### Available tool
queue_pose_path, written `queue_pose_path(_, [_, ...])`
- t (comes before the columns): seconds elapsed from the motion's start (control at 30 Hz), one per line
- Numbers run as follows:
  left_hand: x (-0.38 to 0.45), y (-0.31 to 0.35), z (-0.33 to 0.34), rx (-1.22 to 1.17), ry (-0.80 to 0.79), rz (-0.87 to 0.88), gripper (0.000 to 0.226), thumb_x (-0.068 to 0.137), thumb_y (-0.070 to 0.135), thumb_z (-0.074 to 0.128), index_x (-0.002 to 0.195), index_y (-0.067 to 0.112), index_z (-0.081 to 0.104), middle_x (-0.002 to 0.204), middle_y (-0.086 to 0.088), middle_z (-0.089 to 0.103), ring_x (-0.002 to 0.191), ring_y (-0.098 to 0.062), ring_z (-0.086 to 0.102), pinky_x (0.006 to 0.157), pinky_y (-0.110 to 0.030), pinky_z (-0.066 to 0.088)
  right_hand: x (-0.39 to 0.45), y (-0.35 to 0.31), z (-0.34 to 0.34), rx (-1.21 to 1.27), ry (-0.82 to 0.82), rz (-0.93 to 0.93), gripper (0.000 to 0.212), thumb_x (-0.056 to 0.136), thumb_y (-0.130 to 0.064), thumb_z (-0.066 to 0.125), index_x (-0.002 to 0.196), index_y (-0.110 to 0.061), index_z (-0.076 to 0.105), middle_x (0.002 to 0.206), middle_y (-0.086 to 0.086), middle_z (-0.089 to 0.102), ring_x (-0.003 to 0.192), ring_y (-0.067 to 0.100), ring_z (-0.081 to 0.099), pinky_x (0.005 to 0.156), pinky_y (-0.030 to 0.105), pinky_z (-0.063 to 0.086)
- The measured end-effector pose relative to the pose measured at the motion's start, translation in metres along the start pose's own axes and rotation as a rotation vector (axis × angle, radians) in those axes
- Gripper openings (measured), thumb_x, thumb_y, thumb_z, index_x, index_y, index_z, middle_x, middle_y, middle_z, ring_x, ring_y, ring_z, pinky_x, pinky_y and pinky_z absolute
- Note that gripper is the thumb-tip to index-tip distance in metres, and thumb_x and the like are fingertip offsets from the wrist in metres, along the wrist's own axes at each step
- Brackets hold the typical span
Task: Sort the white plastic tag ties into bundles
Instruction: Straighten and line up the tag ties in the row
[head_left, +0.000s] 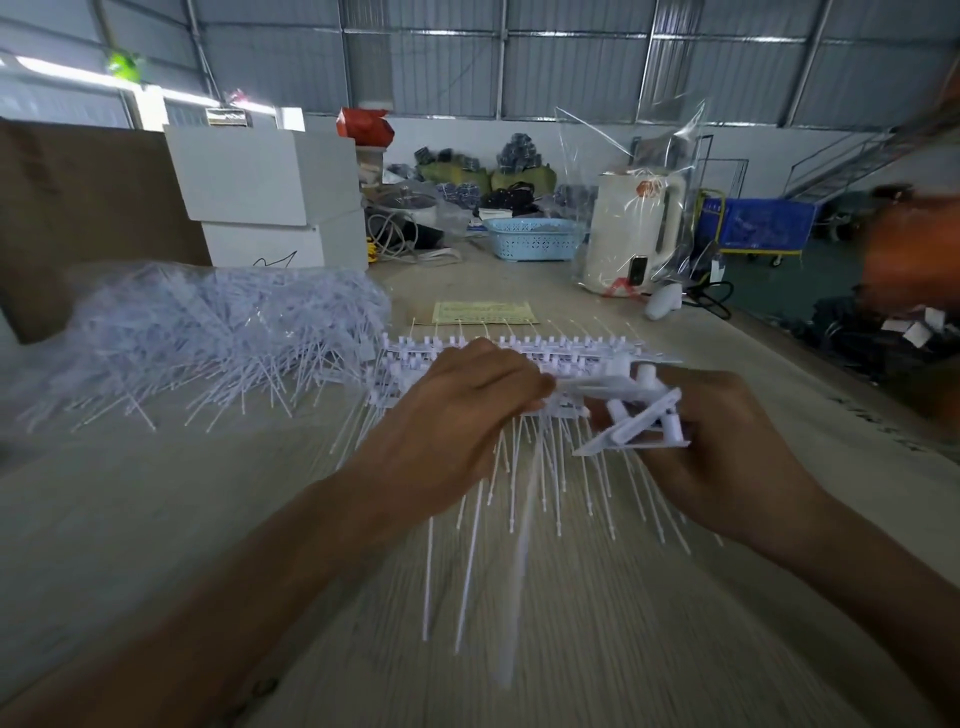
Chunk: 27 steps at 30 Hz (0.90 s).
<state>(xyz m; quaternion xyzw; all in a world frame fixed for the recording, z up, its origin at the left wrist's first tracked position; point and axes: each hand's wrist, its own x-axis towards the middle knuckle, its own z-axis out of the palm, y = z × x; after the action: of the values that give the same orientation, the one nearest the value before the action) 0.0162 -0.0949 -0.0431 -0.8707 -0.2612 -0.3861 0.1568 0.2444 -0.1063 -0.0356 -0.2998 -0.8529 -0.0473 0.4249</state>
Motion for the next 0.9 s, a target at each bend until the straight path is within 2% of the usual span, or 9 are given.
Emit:
queue_pose_path(0.1, [-0.003,-0.006,0.0,-0.053,-0.017,0.021,0.018,0.094,-0.005,0.054,0.1,-0.004,0.071,0.096,-0.014,0.07,0.086,-0.024,0.062,0.078,-0.033,0.049,0.003,0.007,-0.002,-0.076,-0.073,-0.087,0.043,0.07,0.02,0.074,0.062,-0.018,0.055,0.062,-0.006,0.048,0.051,0.012,0.04,0.047,0.034,0.04])
queue_pose_path(0.2, [-0.004,-0.01,0.004,-0.097,-0.008,0.005,0.017,0.093,-0.006,0.059,0.106,-0.004,0.07,0.101,-0.013,0.071,0.092,-0.027,0.064,0.08,-0.041,0.051,0.0,0.015,-0.004,-0.059,-0.054,-0.124,0.024,0.091,-0.01,0.066,0.068,-0.012,0.063,0.066,0.0,0.056,0.054,0.02,0.05,0.049,0.038,0.044])
queue_pose_path(0.3, [-0.004,-0.01,0.007,-0.134,0.006,0.015,0.018,0.097,0.0,0.056,0.108,-0.003,0.07,0.104,-0.012,0.071,0.096,-0.025,0.064,0.082,-0.042,0.051,0.003,0.019,-0.013,-0.074,-0.065,-0.104,0.045,0.103,-0.04,0.044,0.072,-0.015,0.066,0.069,-0.001,0.06,0.056,0.021,0.055,0.051,0.036,0.046])
queue_pose_path(0.43, [0.002,-0.007,0.008,-0.11,0.001,0.06,0.02,0.098,0.002,0.055,0.111,-0.003,0.07,0.106,-0.012,0.071,0.094,-0.027,0.064,0.08,-0.045,0.049,0.003,0.024,-0.013,-0.112,0.008,-0.144,0.025,0.093,-0.018,0.052,0.076,-0.02,0.07,0.065,-0.004,0.063,0.063,0.013,0.056,0.054,0.019,0.043])
queue_pose_path(0.53, [-0.007,-0.014,0.002,-0.057,-0.023,0.093,0.021,0.096,0.001,0.055,0.109,-0.002,0.071,0.105,-0.013,0.072,0.095,-0.026,0.065,0.08,-0.044,0.051,-0.004,0.054,-0.03,0.09,0.143,0.269,0.024,0.096,-0.015,0.059,0.086,-0.034,0.069,0.067,-0.018,0.062,0.063,0.001,0.061,0.06,0.021,0.05])
queue_pose_path(0.6, [-0.013,-0.023,-0.004,-0.037,0.011,0.039,0.021,0.097,0.011,0.058,0.109,0.0,0.072,0.104,-0.011,0.072,0.096,-0.024,0.065,0.082,-0.044,0.052,-0.007,0.074,-0.051,0.268,0.324,0.578,0.018,0.091,-0.029,0.064,0.072,-0.033,0.064,0.062,-0.009,0.059,0.06,0.012,0.057,0.058,0.034,0.047])
queue_pose_path(0.67, [-0.014,-0.031,-0.007,-0.056,0.093,-0.059,0.021,0.094,0.015,0.065,0.108,0.002,0.072,0.104,-0.009,0.072,0.096,-0.023,0.065,0.081,-0.045,0.052,-0.005,0.081,-0.057,0.373,0.384,0.708,0.031,0.092,-0.037,0.061,0.063,-0.03,0.062,0.059,-0.006,0.056,0.054,0.012,0.053,0.056,0.03,0.046])
queue_pose_path(0.73, [-0.012,-0.032,-0.007,-0.065,0.16,-0.128,0.022,0.091,0.016,0.069,0.109,0.004,0.071,0.106,-0.006,0.071,0.098,-0.02,0.063,0.081,-0.042,0.052,-0.001,0.076,-0.048,0.479,0.28,0.67,0.041,0.099,-0.047,0.052,0.061,-0.032,0.059,0.062,-0.005,0.058,0.052,0.008,0.051,0.047,0.021,0.043])
queue_pose_path(0.9, [-0.014,-0.026,-0.001,-0.055,0.148,-0.127,0.027,0.09,0.017,0.072,0.114,0.006,0.072,0.108,-0.003,0.071,0.1,-0.023,0.065,0.08,-0.043,0.054,0.003,0.042,-0.023,0.443,0.045,0.487,0.047,0.104,-0.048,0.045,0.062,-0.027,0.052,0.064,0.008,0.054,0.054,0.021,0.049,0.053,0.028,0.046])
